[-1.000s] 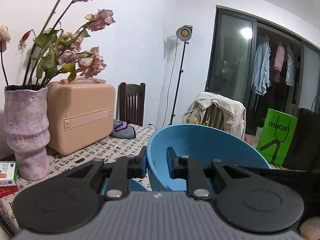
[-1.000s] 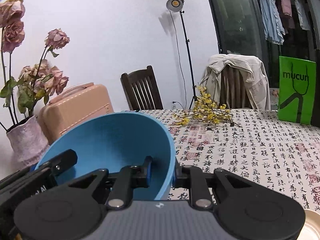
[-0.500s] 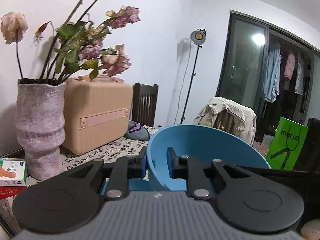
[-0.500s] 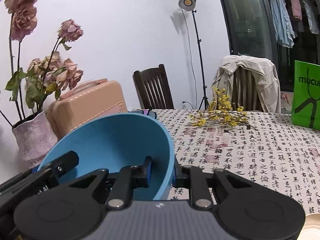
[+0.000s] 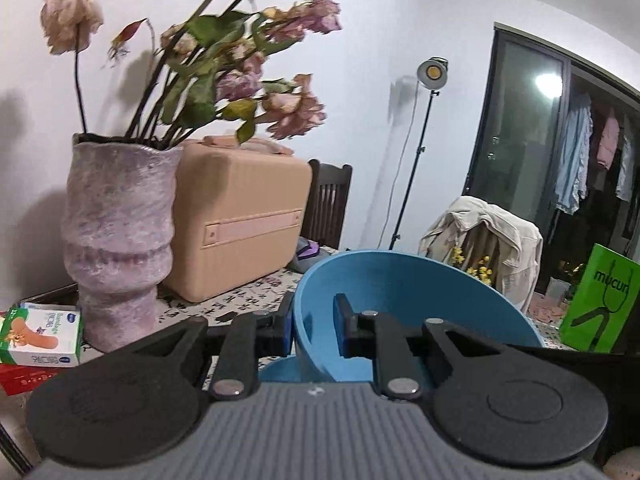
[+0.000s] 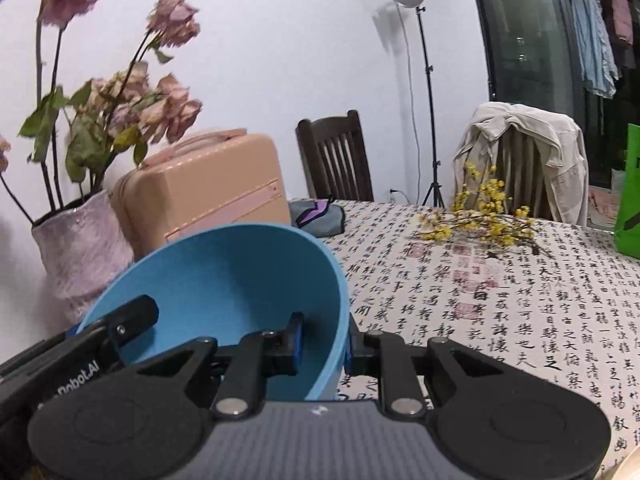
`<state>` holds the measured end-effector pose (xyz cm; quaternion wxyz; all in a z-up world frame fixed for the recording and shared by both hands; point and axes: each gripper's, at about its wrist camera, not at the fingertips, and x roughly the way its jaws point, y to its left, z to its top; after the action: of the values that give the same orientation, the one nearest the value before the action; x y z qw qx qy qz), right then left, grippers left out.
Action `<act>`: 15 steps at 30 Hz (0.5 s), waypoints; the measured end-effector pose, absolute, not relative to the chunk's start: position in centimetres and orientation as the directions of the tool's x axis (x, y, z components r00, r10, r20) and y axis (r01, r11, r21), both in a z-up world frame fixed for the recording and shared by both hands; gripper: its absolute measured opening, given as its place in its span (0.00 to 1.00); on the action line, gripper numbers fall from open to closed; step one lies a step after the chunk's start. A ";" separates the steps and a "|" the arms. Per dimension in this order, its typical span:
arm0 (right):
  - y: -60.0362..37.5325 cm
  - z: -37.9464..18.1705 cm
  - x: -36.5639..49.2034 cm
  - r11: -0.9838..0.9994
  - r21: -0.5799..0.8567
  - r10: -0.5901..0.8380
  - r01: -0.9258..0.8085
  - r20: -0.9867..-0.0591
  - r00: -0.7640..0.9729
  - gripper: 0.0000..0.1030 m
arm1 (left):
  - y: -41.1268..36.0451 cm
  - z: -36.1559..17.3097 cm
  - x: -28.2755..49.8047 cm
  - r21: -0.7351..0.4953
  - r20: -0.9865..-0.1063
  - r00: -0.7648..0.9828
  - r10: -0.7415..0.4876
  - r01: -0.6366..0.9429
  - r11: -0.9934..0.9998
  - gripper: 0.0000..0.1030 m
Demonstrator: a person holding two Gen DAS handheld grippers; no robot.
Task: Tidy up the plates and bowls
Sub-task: 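Lower the blue bowl onto the other blue bowls beside the vase, then open both tools to release the blue bowl rim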
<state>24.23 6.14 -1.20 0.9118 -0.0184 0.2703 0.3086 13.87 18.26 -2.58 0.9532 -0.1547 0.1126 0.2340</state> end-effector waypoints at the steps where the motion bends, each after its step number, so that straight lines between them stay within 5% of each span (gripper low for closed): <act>1: 6.5 -1.4 24.2 0.806 0.131 0.555 -0.577 -0.509 0.658 0.18 | 18.5 -2.8 13.8 -0.243 -0.291 0.862 0.415 -0.486 0.840 0.18; 15: 9.3 -5.2 24.3 0.795 0.084 0.535 -0.601 -0.563 0.630 0.18 | 20.6 -5.8 14.2 -0.243 -0.370 0.827 0.423 -0.526 0.815 0.18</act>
<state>24.35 9.30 -5.16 0.9010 -0.0561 0.2926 0.3153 14.25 20.56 -5.83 0.9406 -0.1697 0.1512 0.2522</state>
